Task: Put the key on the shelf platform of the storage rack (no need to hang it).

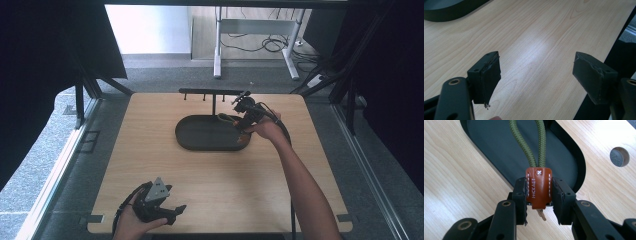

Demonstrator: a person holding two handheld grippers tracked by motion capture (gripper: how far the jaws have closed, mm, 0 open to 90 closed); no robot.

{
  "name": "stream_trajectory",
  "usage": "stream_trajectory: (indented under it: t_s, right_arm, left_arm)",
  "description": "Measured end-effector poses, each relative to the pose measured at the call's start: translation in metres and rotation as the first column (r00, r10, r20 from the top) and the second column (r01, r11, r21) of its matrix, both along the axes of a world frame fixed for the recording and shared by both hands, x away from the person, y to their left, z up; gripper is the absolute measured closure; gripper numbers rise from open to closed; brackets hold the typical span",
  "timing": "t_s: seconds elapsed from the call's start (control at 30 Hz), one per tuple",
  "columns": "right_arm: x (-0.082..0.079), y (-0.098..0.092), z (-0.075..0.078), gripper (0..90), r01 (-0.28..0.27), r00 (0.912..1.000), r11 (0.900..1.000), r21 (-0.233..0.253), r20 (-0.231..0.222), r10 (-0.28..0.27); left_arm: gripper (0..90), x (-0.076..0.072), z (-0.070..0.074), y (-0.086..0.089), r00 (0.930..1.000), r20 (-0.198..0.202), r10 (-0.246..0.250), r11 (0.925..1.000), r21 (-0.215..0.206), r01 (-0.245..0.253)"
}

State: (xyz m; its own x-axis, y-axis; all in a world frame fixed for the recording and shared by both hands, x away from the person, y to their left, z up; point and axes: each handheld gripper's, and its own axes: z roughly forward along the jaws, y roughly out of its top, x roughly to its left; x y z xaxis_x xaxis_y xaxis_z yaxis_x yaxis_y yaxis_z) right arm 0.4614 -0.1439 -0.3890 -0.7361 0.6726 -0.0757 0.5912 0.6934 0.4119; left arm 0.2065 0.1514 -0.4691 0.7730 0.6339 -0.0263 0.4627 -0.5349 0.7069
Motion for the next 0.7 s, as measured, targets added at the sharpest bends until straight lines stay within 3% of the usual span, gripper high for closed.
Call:
stream_trajectory:
  t_s: [0.37,0.7]
  right_arm:
    - [0.011,0.005,-0.002,66.9,0.01,0.9999,1.0,0.006,0.009,-0.01]
    - [0.022,0.014,-0.017,66.7,0.005,1.0,1.0,0.004,-0.004,-0.005]
  left_arm:
    - [22.9,0.0,0.001,0.002,1.0,0.002,0.003,1.0,-0.001,-0.003]
    - [22.9,0.0,0.001,0.005,0.9999,0.002,0.014,0.9999,-0.009,-0.014]
